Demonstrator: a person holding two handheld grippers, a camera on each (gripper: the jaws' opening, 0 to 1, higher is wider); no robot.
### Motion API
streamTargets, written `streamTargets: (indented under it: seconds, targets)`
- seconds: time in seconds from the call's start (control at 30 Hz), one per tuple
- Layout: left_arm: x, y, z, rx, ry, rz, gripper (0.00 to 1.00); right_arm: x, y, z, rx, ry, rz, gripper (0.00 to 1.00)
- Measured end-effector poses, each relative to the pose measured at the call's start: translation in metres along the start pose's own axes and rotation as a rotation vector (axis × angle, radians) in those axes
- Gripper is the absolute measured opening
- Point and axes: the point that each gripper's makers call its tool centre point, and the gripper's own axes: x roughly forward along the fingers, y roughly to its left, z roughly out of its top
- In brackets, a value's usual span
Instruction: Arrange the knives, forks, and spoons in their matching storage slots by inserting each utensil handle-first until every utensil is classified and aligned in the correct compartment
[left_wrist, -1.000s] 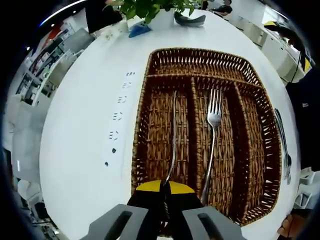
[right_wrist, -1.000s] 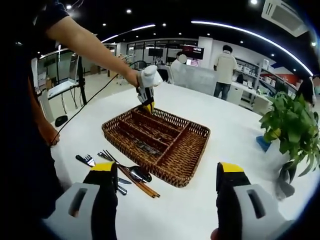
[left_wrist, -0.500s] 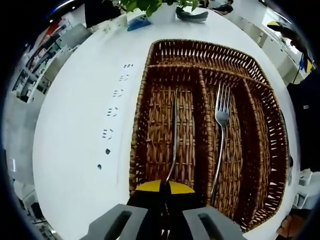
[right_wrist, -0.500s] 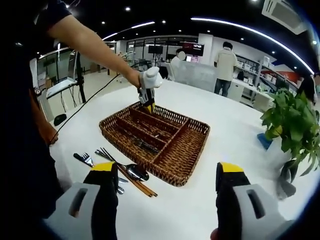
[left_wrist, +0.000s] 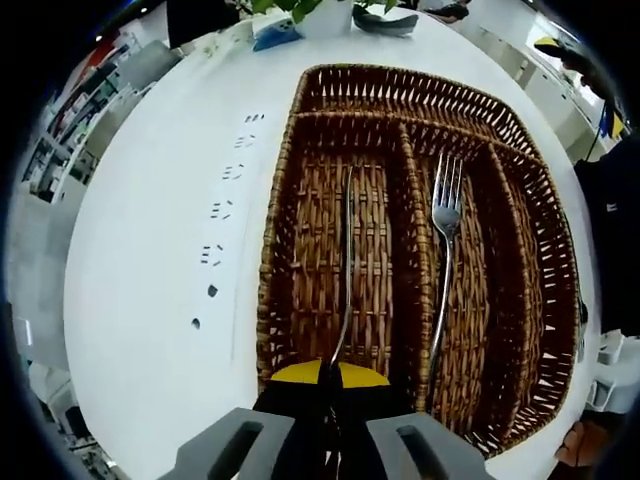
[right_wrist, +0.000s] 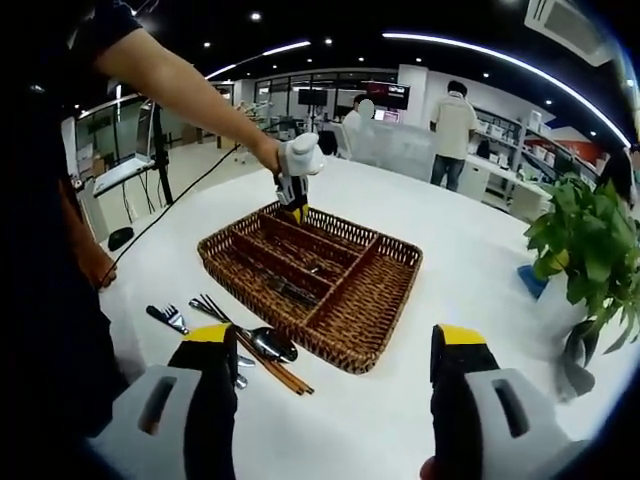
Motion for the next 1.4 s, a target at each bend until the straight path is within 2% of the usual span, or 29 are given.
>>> streamTargets:
  seconds: [0.03,0.17,0.23,0.4,0.5,0.57,0.67,0.8,0.87,1.03,1.27,1.4]
  targets:
    - [-0.001,-0.004,0.006,-0.028,-0.035,-0.030,0.03,0.000,0.000,0.000,-0.001,0.000,0.000,0.81]
    - [-0.001,0.004,0.003,0.056,0.005,0.014,0.03,0.000,0.000,-0.001,0.001,-0.001,0.001,0.81]
    - [0.003,-0.003,0.003,0.053,0.010,-0.003,0.04,-0.001,0.000,-0.001,-0.001,-0.001,0.000,0.80]
    - [0.005,-0.003,0.003,0.062,0.023,0.004,0.05,-0.002,-0.001,-0.002,0.004,-0.002,-0.002,0.80]
    - [0.004,0.005,-0.001,0.087,0.046,0.055,0.10,-0.003,0.000,-0.002,-0.002,-0.003,0.002,0.80]
    - [0.002,0.005,-0.001,0.086,0.039,0.056,0.14,-0.003,0.000,-0.002,-0.001,-0.003,0.003,0.80]
    - [-0.004,0.009,-0.001,0.101,0.028,0.091,0.14,-0.002,0.001,0.000,-0.001,-0.009,0.006,0.80]
    - [-0.012,0.010,-0.005,0.102,0.029,0.095,0.14,-0.001,0.003,0.003,-0.007,-0.019,0.012,0.80]
    - [-0.020,0.012,-0.004,0.095,0.005,0.118,0.15,-0.001,0.004,0.005,-0.009,-0.028,0.016,0.80]
    - [-0.032,0.013,-0.009,0.080,-0.012,0.144,0.18,0.000,0.006,0.006,-0.015,-0.038,0.020,0.80]
    - [-0.065,0.011,0.006,-0.070,-0.175,0.216,0.28,-0.001,0.007,0.012,-0.013,-0.075,0.027,0.82]
    - [-0.086,0.003,0.019,-0.087,-0.254,0.249,0.33,-0.004,0.009,0.013,-0.014,-0.091,0.035,0.83]
